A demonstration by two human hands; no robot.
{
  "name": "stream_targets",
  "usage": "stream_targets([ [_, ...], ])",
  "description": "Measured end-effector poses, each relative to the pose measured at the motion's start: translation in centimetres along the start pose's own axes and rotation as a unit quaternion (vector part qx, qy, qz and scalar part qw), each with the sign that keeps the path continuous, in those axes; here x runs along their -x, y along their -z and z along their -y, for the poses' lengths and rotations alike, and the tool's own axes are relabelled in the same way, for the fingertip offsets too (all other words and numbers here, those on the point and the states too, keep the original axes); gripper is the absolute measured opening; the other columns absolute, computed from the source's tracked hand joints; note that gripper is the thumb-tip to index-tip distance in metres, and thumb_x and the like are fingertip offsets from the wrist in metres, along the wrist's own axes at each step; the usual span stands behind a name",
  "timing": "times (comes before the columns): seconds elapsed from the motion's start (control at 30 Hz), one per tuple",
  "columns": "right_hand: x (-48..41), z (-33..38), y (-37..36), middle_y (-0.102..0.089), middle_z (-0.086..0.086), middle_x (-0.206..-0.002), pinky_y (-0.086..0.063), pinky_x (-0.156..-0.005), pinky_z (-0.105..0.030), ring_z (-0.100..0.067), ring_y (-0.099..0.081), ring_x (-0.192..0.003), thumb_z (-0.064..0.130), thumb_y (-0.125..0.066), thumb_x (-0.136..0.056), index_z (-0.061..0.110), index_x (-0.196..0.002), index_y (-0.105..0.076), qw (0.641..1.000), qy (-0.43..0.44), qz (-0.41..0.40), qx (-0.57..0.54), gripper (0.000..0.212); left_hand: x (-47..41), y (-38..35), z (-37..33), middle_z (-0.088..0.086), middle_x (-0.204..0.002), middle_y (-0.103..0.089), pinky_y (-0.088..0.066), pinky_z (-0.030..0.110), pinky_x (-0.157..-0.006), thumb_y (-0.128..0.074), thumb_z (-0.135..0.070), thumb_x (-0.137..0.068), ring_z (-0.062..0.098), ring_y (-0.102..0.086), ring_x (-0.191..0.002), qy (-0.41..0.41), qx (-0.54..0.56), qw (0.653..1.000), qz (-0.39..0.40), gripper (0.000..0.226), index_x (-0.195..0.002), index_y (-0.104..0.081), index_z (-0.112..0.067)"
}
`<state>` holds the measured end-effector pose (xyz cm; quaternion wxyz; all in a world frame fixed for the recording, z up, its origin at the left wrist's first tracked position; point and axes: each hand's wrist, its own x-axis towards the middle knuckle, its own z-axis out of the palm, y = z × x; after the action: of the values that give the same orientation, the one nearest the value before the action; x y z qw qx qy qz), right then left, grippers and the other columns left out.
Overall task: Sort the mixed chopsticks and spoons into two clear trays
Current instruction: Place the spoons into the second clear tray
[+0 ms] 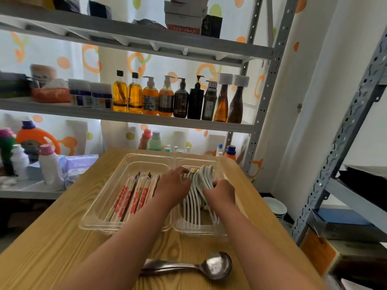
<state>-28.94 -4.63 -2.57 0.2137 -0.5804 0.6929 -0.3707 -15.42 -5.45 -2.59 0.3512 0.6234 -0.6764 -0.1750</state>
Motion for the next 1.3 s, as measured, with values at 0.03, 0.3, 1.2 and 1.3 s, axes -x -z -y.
stream_targets([
  [0.03, -0.1, -0.2, -0.23, -0.059, -0.005, -0.08, -0.028, -0.046, -0.019, -0.017, -0.053, -0.069, 0.015, -0.061, -0.082, 0.012, -0.085, -0.06, 1.0, -0.01, 0.008, 0.011, 0.005, 0.0, 0.13, 0.07, 0.005, -0.131, -0.056, -0.039, 0.039, -0.104, -0.05, -0.027, -0.093, 0.023, -0.048, -0.122, 0.001, 0.002, 1.0, 0.006, 0.035, -0.128, -0.053, -0.023],
  [0.3, -0.04, -0.76, -0.35, -0.062, -0.01, -0.115, -0.046, -0.082, -0.028, -0.025, -0.06, -0.105, 0.023, -0.063, -0.087, 0.009, -0.122, -0.054, 0.998, -0.016, 0.047, 0.048, 0.039, 0.23, 0.33, 0.74, 0.005, -0.136, -0.051, -0.035, 0.039, -0.107, -0.049, -0.027, -0.094, 0.024, -0.043, -0.128, 0.009, 0.003, 1.0, 0.022, 0.035, -0.129, -0.052, -0.022],
  [1.2, 0.03, -0.77, -0.84, -0.065, -0.01, -0.102, -0.056, -0.079, -0.036, -0.024, -0.065, -0.089, 0.013, -0.06, -0.083, 0.01, -0.11, -0.057, 0.997, -0.017, 0.059, 0.046, 0.027, 0.81, 0.44, 0.76, 0.003, -0.149, -0.036, -0.018, 0.04, -0.115, -0.05, -0.03, -0.093, 0.023, -0.024, -0.141, -0.041, -0.061, 0.994, 0.075, 0.037, -0.13, -0.051, -0.028],
  [1.3, -0.28, -1.17, -0.78, -0.066, -0.009, -0.103, -0.054, -0.082, -0.036, -0.024, -0.065, -0.092, 0.017, -0.06, -0.086, 0.009, -0.112, -0.06, 0.996, -0.02, 0.078, 0.024, 0.027, 0.84, 0.44, 0.71, 0.004, -0.149, -0.037, -0.018, 0.039, -0.114, -0.05, -0.028, -0.094, 0.023, -0.025, -0.14, -0.04, -0.048, 0.996, 0.07, 0.038, -0.132, -0.05, -0.025],
])
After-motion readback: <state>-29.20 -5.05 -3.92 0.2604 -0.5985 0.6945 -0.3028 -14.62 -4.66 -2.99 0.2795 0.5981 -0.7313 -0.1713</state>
